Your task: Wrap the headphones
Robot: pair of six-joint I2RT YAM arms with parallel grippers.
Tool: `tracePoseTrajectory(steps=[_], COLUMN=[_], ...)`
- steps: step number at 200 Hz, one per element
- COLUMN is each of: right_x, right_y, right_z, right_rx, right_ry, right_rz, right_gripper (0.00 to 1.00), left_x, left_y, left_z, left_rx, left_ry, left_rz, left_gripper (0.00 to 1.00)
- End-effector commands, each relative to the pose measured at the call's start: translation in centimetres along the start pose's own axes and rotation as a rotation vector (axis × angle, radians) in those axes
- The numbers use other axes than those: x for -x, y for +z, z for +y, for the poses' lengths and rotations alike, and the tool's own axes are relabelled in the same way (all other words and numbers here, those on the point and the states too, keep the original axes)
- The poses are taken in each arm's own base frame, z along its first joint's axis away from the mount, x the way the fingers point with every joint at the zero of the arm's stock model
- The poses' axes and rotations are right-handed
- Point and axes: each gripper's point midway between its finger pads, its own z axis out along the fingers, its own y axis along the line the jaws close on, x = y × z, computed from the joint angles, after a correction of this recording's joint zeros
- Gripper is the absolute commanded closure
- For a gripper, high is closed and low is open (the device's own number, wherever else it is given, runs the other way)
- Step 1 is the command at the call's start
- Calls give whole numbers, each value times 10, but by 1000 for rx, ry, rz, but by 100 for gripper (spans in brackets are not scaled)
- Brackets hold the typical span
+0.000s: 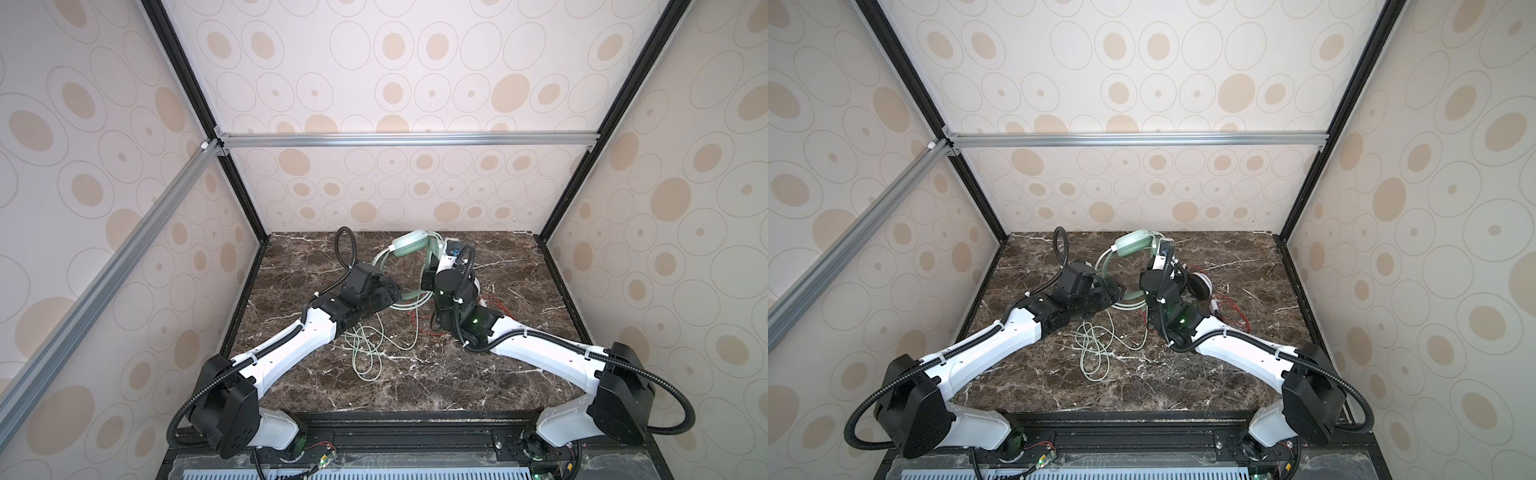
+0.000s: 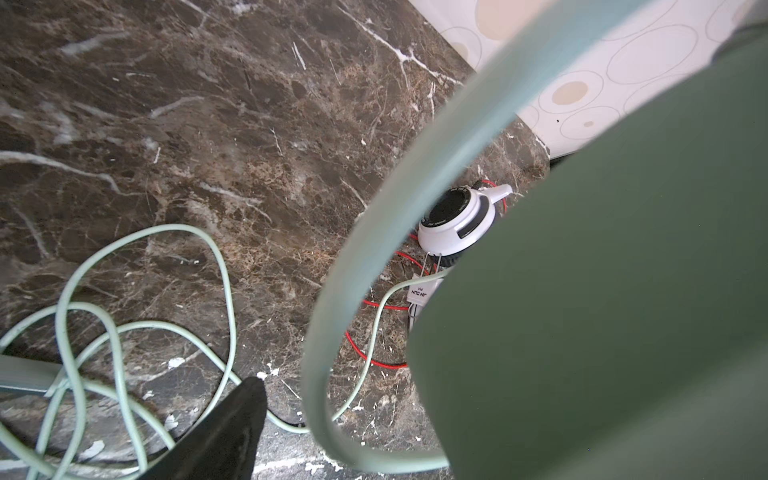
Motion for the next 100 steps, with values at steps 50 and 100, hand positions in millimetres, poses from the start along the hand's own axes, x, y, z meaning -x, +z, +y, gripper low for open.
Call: tracePoseTrajectory(steps=[50, 100], right_x=[30, 33], right_y=[-9, -13], right_z=[3, 1], right_rx=[-25, -19], right_ry=[67, 78], right_rz=[-98, -106], right_gripper=[95, 95], left_x=[16, 14], left_y=[-23, -19], left_z=[-17, -18], left_rx=[-33, -41], left_ry=[-28, -16], left_rz=[-50, -45], left_gripper=[29, 51])
